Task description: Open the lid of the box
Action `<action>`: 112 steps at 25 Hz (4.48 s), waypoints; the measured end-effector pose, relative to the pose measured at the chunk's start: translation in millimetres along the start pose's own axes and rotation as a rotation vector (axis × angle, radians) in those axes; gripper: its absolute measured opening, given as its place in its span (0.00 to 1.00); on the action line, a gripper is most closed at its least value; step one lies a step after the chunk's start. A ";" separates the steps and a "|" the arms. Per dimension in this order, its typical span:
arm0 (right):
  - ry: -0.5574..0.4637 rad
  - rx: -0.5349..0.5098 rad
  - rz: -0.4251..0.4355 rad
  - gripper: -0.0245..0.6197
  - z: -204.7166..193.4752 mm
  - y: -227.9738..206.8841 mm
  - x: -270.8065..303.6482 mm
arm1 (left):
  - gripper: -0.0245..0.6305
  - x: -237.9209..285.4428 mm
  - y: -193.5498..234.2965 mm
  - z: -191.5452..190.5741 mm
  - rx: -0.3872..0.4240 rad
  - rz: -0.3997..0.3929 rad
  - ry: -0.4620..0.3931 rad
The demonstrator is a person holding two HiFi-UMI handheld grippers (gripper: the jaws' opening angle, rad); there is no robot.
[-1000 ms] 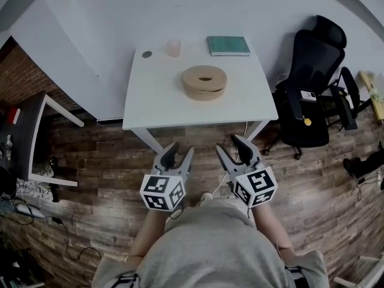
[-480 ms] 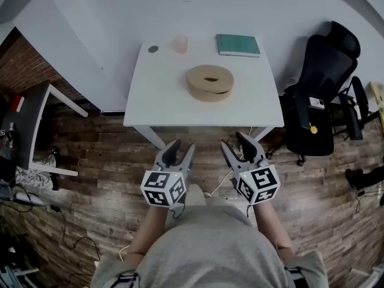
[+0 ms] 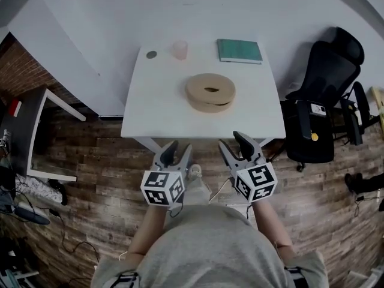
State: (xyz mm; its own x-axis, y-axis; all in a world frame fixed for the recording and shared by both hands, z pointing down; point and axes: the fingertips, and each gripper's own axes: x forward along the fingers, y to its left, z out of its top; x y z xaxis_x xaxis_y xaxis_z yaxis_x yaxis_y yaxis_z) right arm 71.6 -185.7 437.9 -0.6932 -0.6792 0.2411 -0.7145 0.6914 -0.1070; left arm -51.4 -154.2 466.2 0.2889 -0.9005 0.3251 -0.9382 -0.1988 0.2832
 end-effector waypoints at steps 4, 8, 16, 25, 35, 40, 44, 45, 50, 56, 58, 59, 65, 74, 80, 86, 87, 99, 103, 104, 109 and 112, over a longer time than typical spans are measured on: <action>0.022 -0.011 0.004 0.35 3.4 -15.9 26.9 | 0.29 28.2 12.1 7.8 0.003 -0.010 0.011; 0.042 -0.029 0.008 0.35 7.7 -28.3 57.0 | 0.29 54.8 28.6 15.8 0.014 -0.019 0.030; 0.123 -0.112 0.030 0.35 2.2 -46.2 111.7 | 0.29 107.4 50.8 14.6 0.014 -0.058 0.098; 0.223 -0.231 0.079 0.35 -11.5 -51.9 163.3 | 0.29 153.7 66.6 -3.1 0.056 -0.092 0.191; 0.402 -0.367 0.103 0.33 -48.2 -62.4 205.3 | 0.31 198.0 87.8 -28.7 0.093 -0.126 0.291; 0.464 -0.472 0.116 0.31 -57.9 -65.1 216.4 | 0.34 216.8 90.7 -38.9 0.120 -0.151 0.333; 0.495 -0.546 0.127 0.30 -63.3 -66.3 223.4 | 0.36 230.7 95.5 -47.2 0.141 -0.153 0.366; 0.503 -0.562 0.132 0.30 -64.4 -66.2 224.9 | 0.36 233.5 96.6 -48.7 0.143 -0.154 0.372; 0.549 -0.608 0.168 0.28 -71.0 -65.3 228.9 | 0.38 245.3 99.2 -54.7 0.158 -0.167 0.405; 0.565 -0.601 0.176 0.26 -74.7 -68.6 228.9 | 0.39 255.7 99.0 -62.7 0.183 -0.166 0.432; 0.565 -0.601 0.177 0.26 -75.3 -68.4 229.6 | 0.39 257.6 99.4 -63.8 0.188 -0.163 0.437; 0.564 -0.601 0.178 0.26 -75.4 -68.5 229.7 | 0.39 258.2 99.3 -63.9 0.190 -0.163 0.439; 0.565 -0.603 0.183 0.25 -75.4 -68.9 228.9 | 0.40 259.0 98.3 -63.9 0.192 -0.165 0.439; 0.573 -0.615 0.192 0.24 -75.4 -68.1 227.9 | 0.40 258.6 97.9 -63.9 0.195 -0.161 0.439; 0.571 -0.638 0.196 0.22 -72.5 -67.4 226.5 | 0.39 258.6 97.6 -64.9 0.194 -0.163 0.444; 0.561 -0.628 0.206 0.21 -63.4 -67.5 225.1 | 0.40 258.4 99.0 -63.7 0.191 -0.159 0.448; 0.552 -0.619 0.204 0.21 -60.4 -68.3 224.5 | 0.40 258.8 98.8 -63.8 0.191 -0.160 0.447; 0.452 -0.524 0.161 0.17 -22.4 -80.4 226.2 | 0.40 258.5 98.4 -63.5 0.188 -0.153 0.454; 0.410 -0.469 0.138 0.17 -11.6 -86.5 226.2 | 0.39 257.8 98.2 -64.1 0.187 -0.151 0.453; 0.395 -0.450 0.131 0.17 -8.8 -88.1 226.8 | 0.39 258.0 98.4 -65.2 0.185 -0.151 0.453; 0.330 -0.353 0.087 0.16 5.7 -98.9 225.8 | 0.39 257.0 98.7 -63.8 0.182 -0.135 0.452; 0.300 -0.303 0.056 0.16 12.0 -106.9 221.3 | 0.39 256.5 98.2 -63.6 0.180 -0.126 0.451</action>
State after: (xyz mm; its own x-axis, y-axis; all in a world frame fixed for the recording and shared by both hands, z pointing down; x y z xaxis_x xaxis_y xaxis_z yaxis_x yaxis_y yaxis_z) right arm -6.5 -412.9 491.1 -0.6401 -0.5677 0.5176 -0.5859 0.7966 0.1491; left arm -57.3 -380.1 634.8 0.4185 -0.6164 0.6670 -0.8972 -0.3945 0.1984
